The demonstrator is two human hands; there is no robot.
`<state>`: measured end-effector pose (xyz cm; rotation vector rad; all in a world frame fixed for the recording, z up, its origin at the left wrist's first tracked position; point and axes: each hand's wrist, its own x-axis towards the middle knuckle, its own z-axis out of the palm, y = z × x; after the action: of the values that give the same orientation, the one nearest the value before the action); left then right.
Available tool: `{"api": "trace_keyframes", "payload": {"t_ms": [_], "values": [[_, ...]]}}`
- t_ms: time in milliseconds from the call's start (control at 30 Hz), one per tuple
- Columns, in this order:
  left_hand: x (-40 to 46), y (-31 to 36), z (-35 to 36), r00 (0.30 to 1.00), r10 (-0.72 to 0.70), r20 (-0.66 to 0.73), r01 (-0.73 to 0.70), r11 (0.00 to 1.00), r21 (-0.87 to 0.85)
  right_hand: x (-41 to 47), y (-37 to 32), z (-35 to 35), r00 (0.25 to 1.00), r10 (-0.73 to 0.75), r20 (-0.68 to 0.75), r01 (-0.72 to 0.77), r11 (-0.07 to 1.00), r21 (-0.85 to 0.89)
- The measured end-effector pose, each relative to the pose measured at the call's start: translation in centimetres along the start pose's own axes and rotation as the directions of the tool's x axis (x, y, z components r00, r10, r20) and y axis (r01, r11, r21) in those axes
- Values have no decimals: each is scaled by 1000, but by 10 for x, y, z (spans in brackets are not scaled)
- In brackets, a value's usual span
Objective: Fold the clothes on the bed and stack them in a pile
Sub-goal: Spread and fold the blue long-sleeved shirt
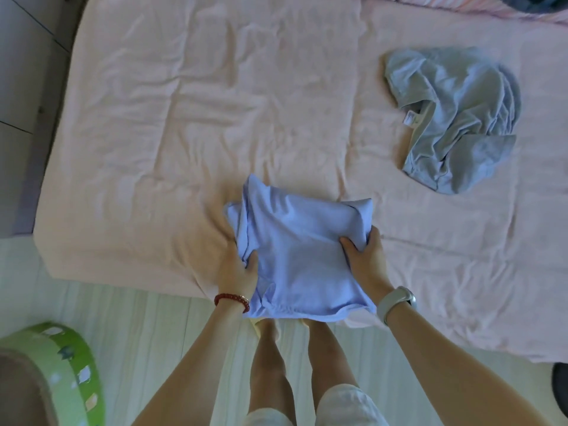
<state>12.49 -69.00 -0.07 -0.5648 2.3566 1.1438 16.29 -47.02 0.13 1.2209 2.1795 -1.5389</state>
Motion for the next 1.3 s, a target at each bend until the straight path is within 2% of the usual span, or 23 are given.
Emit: {"api": "trace_keyframes", "payload": {"t_ms": [167,267,333,400,433,500,533,600,633,667,733,767,833,900,967,1033,1133,1200,1300], "values": [[-19,52,-22,969,241,-56,-247,946,-210,5,-53,-38,969,-239,-61,239,971,-3],[9,98,-25,970,241,-36,-238,908,-345,43,-99,-65,937,-331,-114,332,943,-16],[36,124,-16,983,181,-8,-172,917,-359,74,-123,-73,938,-342,-62,338,939,-62],[64,136,-2,993,114,26,-103,960,-260,99,-129,-76,936,-349,55,353,926,-132],[76,137,5,996,87,31,-84,992,-92,107,-124,-77,930,-350,111,367,906,-211],[92,131,13,997,73,-39,-60,964,259,112,-106,-80,924,-352,147,381,857,-347],[93,129,15,989,120,-92,-83,939,334,111,-94,-83,921,-368,128,389,844,-368],[83,131,20,934,309,-179,-223,896,385,103,-70,-90,907,-407,108,415,819,-397],[77,130,23,898,406,-168,-309,856,415,98,-58,-92,907,-397,138,416,799,-433],[71,128,26,872,480,-95,-388,797,463,94,-48,-94,912,-370,180,410,783,-469],[66,125,27,852,506,135,-493,686,535,88,-36,-95,917,-334,218,398,754,-522],[68,124,24,841,493,223,-527,650,547,88,-35,-94,915,-349,202,401,736,-545],[77,123,17,777,553,302,-619,580,530,91,-37,-88,912,-392,120,386,721,-575],[82,120,10,682,661,314,-712,502,490,98,-45,-80,908,-419,27,351,723,-594],[81,118,5,635,709,307,-750,471,464,106,-50,-74,898,-440,-6,325,674,-663],[80,117,1,614,737,283,-763,462,451,111,-55,-72,886,-463,-8,324,633,-703],[75,114,-8,587,774,238,-783,468,409,101,-57,-76,836,-548,-32,398,645,-652],[74,111,-14,564,790,242,-805,460,374,87,-53,-81,775,-631,-39,469,615,-634],[72,102,-19,527,799,290,-832,415,369,65,-42,-84,734,-678,33,541,555,-632]]}}
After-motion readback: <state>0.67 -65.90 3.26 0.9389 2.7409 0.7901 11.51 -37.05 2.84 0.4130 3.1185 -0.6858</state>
